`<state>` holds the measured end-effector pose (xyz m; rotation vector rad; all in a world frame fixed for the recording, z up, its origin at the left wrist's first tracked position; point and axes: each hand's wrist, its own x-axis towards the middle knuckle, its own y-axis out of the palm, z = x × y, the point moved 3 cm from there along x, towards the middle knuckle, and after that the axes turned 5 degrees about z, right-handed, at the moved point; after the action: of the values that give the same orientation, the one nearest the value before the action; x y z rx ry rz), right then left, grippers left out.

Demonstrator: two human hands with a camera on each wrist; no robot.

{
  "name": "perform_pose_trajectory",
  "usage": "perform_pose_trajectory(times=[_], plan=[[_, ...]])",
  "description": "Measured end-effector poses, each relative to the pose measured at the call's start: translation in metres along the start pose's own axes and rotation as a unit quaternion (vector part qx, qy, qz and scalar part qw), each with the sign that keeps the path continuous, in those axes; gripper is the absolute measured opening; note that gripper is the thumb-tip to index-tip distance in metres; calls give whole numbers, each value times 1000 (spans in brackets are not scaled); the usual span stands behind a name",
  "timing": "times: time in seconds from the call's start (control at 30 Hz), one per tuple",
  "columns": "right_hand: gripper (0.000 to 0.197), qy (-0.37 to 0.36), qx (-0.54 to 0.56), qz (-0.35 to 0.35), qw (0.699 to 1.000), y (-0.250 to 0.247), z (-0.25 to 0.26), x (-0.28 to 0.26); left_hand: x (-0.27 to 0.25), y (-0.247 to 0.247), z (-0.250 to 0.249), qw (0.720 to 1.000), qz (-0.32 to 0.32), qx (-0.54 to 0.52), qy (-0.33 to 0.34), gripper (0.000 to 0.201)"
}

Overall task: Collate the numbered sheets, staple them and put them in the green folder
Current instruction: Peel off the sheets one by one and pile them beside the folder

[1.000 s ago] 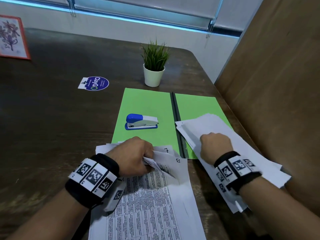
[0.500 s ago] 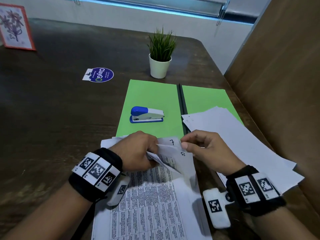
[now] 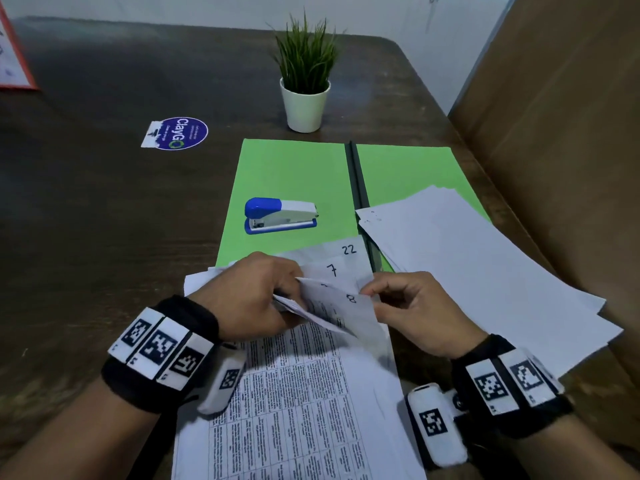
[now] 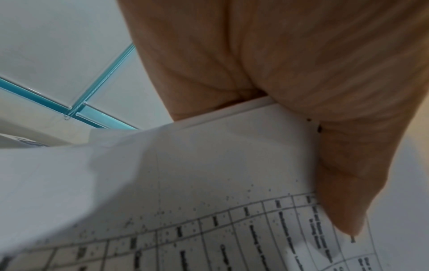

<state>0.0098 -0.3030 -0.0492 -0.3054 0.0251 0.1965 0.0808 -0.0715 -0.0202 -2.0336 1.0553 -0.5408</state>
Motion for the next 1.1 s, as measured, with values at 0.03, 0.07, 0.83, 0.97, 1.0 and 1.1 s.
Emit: perform_pose_trajectory(times=[0.03, 0.07, 0.83, 0.97, 1.0, 1.1], plan=[[7, 4, 3, -7, 1000, 0, -1, 1, 0, 0, 1, 1000, -2, -2, 0, 17], [7, 6, 8, -11, 1000, 2, -2, 1, 0, 1, 1, 1000, -1, -6, 0, 19], [36, 6, -297, -151, 943, 21, 9, -17, -3, -18, -10, 992, 12, 128, -4, 37], [48, 25, -199, -142, 969, 21, -1, -13, -5, -24, -20, 992, 29, 123, -7, 29], [50, 54, -189, -123, 973, 21, -11, -11, -6, -25, -22, 993, 23, 119, 0, 31], [48, 115, -217, -69, 967, 24, -34, -12, -7, -26, -24, 996, 17, 93, -1, 42]])
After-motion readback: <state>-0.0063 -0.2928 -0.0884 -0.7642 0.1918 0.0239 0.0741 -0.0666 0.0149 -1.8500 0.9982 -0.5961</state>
